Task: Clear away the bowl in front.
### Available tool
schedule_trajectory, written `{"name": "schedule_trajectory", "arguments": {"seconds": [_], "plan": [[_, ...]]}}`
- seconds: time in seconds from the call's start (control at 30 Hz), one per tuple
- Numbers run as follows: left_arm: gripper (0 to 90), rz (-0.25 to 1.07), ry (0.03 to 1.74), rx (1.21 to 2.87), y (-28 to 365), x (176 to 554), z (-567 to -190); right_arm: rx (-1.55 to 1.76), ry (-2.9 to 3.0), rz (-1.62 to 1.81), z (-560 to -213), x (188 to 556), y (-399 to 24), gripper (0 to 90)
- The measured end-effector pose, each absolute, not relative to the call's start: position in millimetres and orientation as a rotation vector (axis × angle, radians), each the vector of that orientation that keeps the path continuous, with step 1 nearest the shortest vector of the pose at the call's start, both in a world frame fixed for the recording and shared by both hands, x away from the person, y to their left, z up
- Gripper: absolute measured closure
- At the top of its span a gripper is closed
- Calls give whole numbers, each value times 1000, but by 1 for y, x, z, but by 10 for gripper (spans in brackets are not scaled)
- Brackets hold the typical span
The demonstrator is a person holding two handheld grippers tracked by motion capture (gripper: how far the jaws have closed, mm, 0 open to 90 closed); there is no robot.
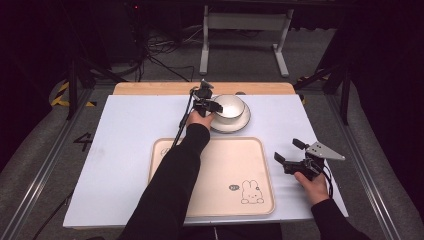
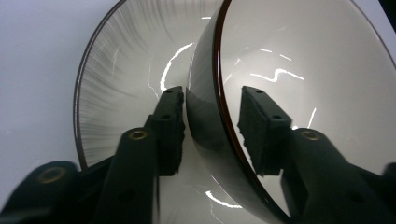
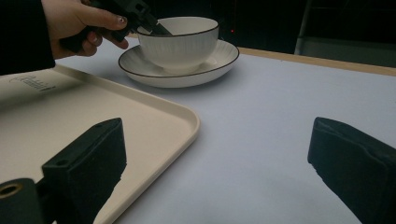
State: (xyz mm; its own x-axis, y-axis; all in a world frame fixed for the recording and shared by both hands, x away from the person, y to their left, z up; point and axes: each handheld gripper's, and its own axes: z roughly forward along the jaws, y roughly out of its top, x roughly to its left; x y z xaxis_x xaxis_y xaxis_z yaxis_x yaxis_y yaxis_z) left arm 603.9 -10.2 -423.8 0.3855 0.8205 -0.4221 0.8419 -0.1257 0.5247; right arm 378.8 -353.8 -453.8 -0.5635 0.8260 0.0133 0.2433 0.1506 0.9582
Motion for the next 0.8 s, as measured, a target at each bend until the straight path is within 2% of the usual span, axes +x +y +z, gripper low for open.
{"name": "schedule_trajectory", "arguments": {"seconds": [0.27, 0.8], "plan": [[783, -11, 1499, 1916, -12, 604, -422, 1016, 1900, 1429, -454, 379, -354, 49], [803, 14, 1491, 1883, -11, 601, -420, 1017, 1897, 1435, -454, 379, -355, 49]]}}
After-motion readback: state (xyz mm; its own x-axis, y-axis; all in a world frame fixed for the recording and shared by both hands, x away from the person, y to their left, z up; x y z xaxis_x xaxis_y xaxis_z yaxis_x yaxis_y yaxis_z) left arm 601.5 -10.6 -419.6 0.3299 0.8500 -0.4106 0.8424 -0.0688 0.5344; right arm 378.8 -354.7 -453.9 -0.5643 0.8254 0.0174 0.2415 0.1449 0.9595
